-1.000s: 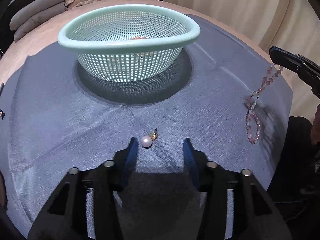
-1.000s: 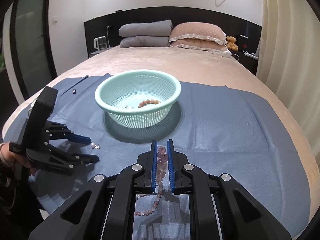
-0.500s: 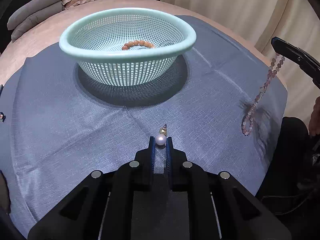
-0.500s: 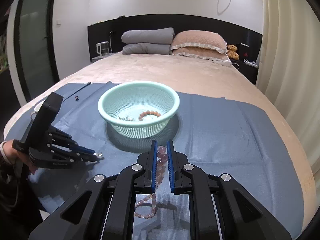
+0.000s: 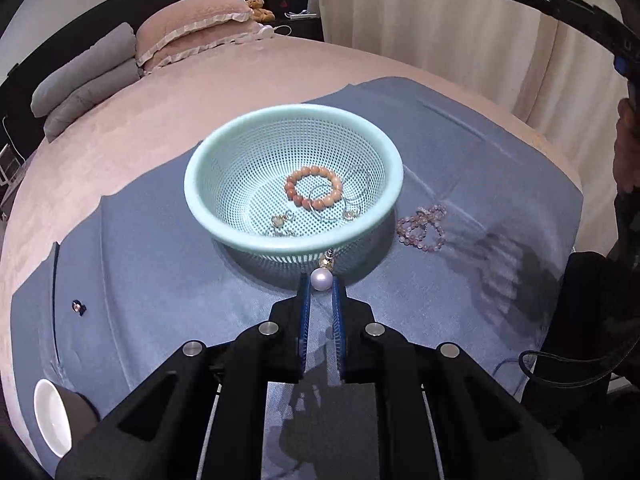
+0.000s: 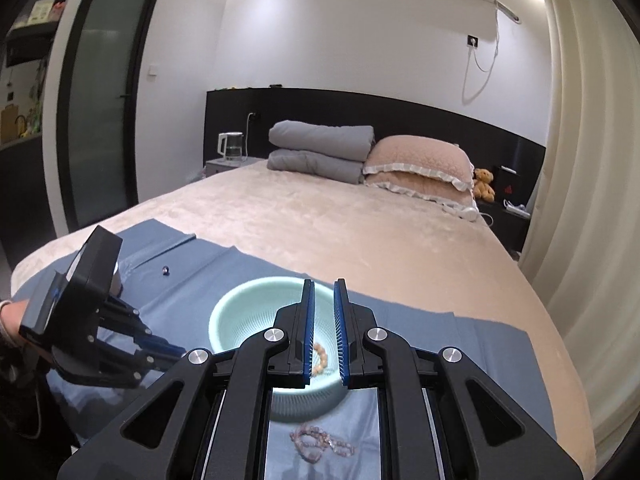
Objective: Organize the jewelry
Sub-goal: 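Carry the pearl earring and pink bracelet over the basket and lower them in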
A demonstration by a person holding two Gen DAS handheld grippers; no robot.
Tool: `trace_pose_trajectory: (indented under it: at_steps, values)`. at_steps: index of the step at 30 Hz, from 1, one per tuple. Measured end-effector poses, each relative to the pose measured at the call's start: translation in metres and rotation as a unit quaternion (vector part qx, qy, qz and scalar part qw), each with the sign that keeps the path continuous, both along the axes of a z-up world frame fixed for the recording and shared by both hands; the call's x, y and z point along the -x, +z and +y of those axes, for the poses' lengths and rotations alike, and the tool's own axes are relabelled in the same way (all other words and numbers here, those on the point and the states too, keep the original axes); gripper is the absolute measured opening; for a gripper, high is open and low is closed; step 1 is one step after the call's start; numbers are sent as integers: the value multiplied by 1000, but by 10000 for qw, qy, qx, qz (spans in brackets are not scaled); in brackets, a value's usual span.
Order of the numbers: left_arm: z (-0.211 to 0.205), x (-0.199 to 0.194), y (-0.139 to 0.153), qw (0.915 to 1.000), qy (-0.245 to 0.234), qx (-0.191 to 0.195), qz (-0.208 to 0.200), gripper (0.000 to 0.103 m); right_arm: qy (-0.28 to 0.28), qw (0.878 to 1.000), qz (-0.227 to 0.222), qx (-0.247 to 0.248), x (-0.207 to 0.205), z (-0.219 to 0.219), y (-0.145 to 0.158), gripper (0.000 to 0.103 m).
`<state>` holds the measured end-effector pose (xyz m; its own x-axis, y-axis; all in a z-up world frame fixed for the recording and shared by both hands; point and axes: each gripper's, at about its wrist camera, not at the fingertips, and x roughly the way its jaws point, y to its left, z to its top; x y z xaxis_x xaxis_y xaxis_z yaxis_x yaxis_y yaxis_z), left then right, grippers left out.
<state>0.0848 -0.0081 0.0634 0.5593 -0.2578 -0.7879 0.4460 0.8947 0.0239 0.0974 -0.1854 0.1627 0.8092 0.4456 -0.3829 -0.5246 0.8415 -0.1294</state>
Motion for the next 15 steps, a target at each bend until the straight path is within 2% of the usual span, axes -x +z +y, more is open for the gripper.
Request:
trace_pose_trajectory:
  at_steps: [5,10,11,12,14,15]
  values:
    - [-7,-14,16,9999,-17,41,-137,11,95,9999,-77,1,-14,10,4,9]
    - [-6,-19,16,9999,-65,11,-133,11,97,9983,575,-33,-23,-6,-46,14]
    - [-7,-20,15,9999,-61,17,-123,11,113,9973,727,-75,-22,-11,-60,22]
    - [-6,-20,13,9999,-54,29,-103,11,31,9964,835,-106,-21,-16,-74,42]
    - [-5,-21,10,9999,-30,71,-76,11,-164,9941,1056,-162,-20,-25,-98,67]
    - [-5,-22,9,9999,-24,90,-58,11,-226,9922,1209,-222,-21,-30,-109,67]
